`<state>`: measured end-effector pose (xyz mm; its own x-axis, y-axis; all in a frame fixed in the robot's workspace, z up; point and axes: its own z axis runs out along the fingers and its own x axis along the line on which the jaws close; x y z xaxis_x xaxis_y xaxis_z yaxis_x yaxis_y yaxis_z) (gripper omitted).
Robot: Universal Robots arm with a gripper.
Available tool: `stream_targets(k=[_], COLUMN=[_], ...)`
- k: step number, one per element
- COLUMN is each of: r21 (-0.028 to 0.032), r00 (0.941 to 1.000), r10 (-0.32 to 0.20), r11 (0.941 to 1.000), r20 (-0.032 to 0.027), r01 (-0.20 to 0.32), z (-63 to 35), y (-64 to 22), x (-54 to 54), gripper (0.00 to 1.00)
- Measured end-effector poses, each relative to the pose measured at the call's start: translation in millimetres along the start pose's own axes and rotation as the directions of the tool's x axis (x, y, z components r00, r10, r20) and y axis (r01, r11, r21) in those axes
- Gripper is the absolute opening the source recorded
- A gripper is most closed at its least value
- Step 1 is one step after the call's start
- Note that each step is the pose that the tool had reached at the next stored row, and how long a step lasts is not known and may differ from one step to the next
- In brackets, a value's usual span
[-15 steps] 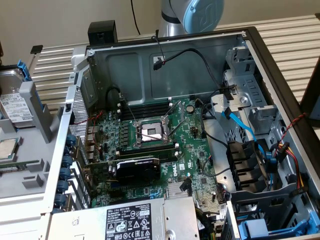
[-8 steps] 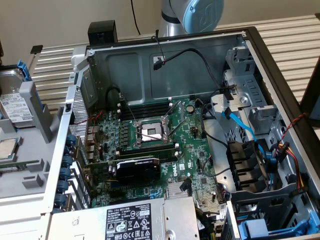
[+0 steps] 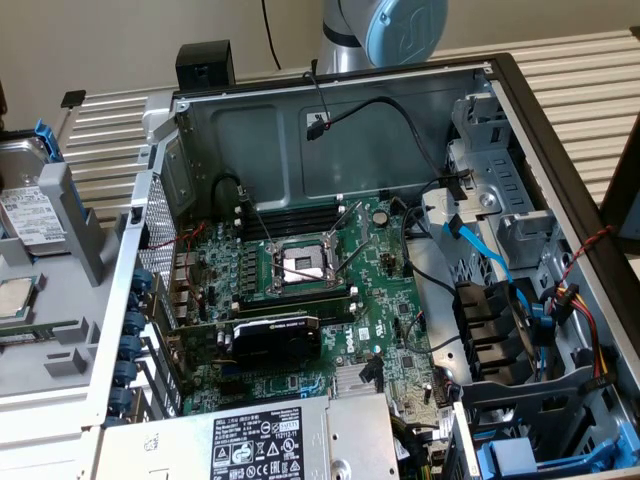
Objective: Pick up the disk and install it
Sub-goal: 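Pick up the disk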
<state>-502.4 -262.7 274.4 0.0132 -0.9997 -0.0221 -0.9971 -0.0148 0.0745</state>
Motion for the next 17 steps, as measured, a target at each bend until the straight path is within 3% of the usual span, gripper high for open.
stream_targets(k=[3,4,6,7,17], r21=[-0.0002,0.0003,0.0014,0.0014,0.002], r00=[1.0,1.0,1.0,1.0,1.0], r10=[0.0,0.0,0.0,0.0,0.0], r11=[1.0,1.0,1.0,1.0,1.0], r20=[0.0,0.0,0.0001,0.0001,0.0], r01=[0.0,0.0,0.0,0.0,0.0], z=[-0.1,-0.1,-0.1,0.0,-0.1], y=[0.1,0.0,0.1,0.1,0.1], x=[1.9,1.9,1.9,1.9,2.8], gripper=[0.51,0.44,0.44,0.38,0.38])
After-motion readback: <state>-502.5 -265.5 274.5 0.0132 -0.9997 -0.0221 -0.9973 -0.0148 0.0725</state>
